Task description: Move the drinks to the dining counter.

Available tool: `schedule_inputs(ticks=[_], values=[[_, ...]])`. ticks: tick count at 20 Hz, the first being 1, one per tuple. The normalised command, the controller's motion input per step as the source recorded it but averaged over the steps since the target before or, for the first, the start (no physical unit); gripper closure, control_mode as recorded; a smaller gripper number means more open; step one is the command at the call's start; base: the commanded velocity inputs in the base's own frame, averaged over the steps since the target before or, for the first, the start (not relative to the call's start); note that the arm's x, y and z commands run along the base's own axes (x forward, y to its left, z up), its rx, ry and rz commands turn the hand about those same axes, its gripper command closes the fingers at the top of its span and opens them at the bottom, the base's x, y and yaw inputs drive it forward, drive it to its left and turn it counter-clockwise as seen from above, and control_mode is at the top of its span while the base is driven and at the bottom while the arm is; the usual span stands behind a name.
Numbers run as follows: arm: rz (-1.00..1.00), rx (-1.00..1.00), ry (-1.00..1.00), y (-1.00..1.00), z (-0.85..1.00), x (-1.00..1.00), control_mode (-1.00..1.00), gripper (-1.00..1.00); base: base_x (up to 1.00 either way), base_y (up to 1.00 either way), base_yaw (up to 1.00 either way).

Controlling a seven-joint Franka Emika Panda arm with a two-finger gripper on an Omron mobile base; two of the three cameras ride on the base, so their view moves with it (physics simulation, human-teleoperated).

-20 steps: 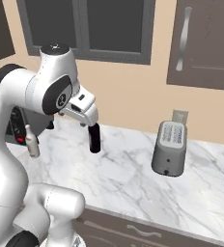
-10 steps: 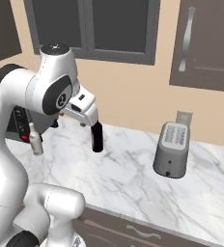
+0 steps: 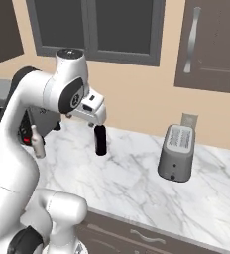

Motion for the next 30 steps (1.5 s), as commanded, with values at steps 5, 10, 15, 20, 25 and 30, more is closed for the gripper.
schedule_inputs(ticks=[5, 10, 15, 20, 25, 30], values=[[0.07, -0.07, 0.07, 0.09, -0.34, 0.65, -1.0, -1.0, 0.0, 0.0, 0.0], [0.05, -0.06, 0.04, 0.07, -0.27, 0.55, -1.0, -1.0, 0.0, 0.0, 0.0], [0.07, -0.06, 0.0, 0.01, -0.31, 0.41, -1.0, -1.0, 0.0, 0.0, 0.0], [0.07, -0.03, 0.0, 0.0, -0.36, 0.37, -1.0, -1.0, 0.0, 0.0, 0.0], [0.08, 0.0, 0.0, 0.0, -0.3, 0.45, -1.0, -1.0, 0.0, 0.0, 0.0], [0.11, 0.0, -0.01, 0.0, -0.23, 0.44, -1.0, -1.0, 0.0, 0.0, 0.0]])
